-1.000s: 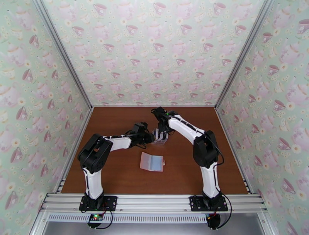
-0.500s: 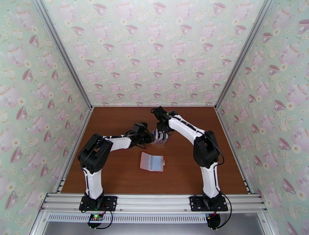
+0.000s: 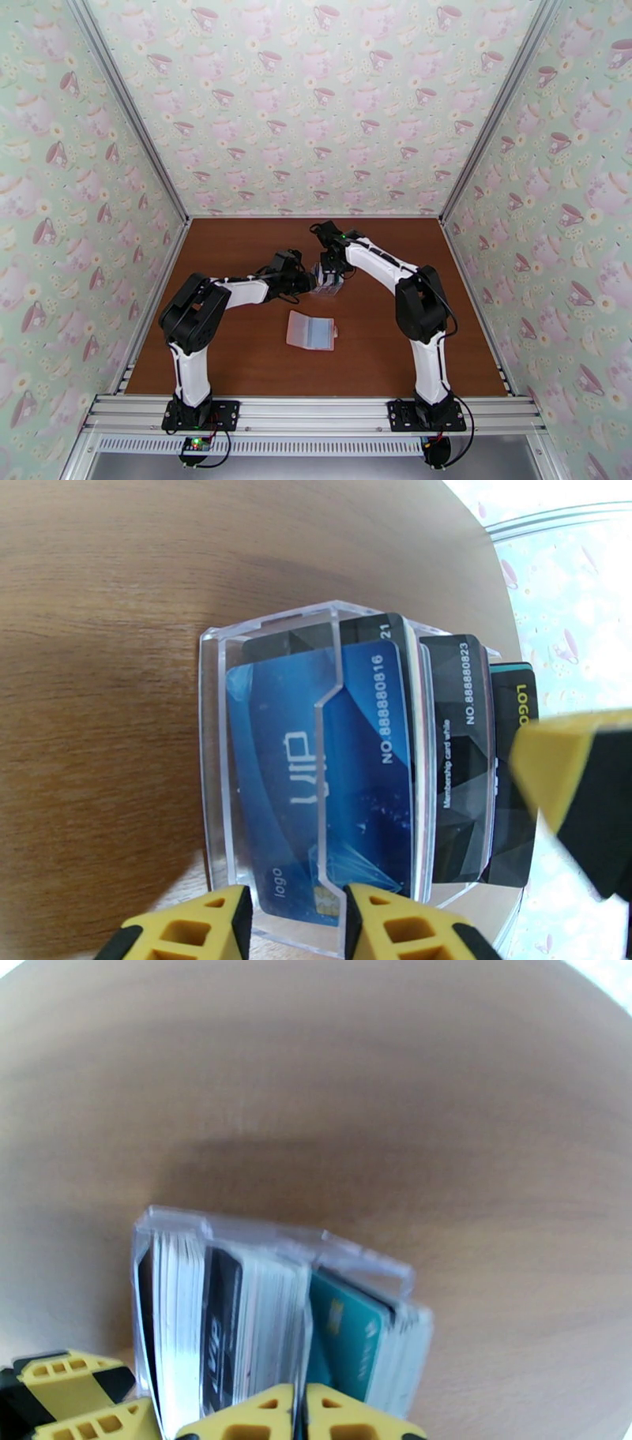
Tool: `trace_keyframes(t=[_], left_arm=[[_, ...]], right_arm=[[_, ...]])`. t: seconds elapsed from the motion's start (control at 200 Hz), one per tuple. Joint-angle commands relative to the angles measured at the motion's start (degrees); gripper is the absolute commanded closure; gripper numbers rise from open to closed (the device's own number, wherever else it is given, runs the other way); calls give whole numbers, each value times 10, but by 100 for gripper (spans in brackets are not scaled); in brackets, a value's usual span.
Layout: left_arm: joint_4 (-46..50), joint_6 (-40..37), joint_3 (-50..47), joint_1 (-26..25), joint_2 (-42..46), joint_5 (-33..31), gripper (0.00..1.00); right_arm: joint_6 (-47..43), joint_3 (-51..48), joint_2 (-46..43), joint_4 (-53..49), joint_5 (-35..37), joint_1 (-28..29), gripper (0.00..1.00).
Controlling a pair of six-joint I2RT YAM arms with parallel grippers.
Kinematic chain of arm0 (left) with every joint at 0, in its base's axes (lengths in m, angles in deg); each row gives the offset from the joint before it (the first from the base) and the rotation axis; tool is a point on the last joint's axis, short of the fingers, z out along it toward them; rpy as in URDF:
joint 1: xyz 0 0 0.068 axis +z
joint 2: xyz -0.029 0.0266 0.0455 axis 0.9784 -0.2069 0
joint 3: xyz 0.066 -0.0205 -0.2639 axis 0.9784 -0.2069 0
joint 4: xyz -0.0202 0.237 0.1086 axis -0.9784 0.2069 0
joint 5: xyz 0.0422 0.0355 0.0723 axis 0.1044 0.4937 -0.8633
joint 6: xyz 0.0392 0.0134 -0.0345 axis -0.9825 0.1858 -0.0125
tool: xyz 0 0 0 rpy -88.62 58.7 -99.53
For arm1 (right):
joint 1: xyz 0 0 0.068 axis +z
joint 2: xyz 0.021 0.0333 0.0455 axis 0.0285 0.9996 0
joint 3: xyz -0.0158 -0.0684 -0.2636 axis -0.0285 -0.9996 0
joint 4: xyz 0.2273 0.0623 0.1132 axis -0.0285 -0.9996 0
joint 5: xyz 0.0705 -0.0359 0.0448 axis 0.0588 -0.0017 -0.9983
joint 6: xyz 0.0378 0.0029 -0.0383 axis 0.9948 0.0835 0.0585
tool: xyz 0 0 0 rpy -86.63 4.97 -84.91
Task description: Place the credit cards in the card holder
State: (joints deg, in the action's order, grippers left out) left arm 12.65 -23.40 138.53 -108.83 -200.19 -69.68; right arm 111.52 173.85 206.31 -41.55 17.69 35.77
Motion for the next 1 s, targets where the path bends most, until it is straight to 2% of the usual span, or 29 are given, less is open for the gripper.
trace_keyframes(t=[0.0, 0.491, 0.997], left_arm=[[37, 5, -11, 2, -29, -11, 63], [31, 13, -9, -4, -29, -10, 63], [35, 15, -9, -8, -19, -6, 63]], right_arm=[[20, -23, -25, -14, -25, 3, 85], [42, -52, -60, -9, -32, 3, 84], [58, -54, -72, 27, -49, -3, 95]])
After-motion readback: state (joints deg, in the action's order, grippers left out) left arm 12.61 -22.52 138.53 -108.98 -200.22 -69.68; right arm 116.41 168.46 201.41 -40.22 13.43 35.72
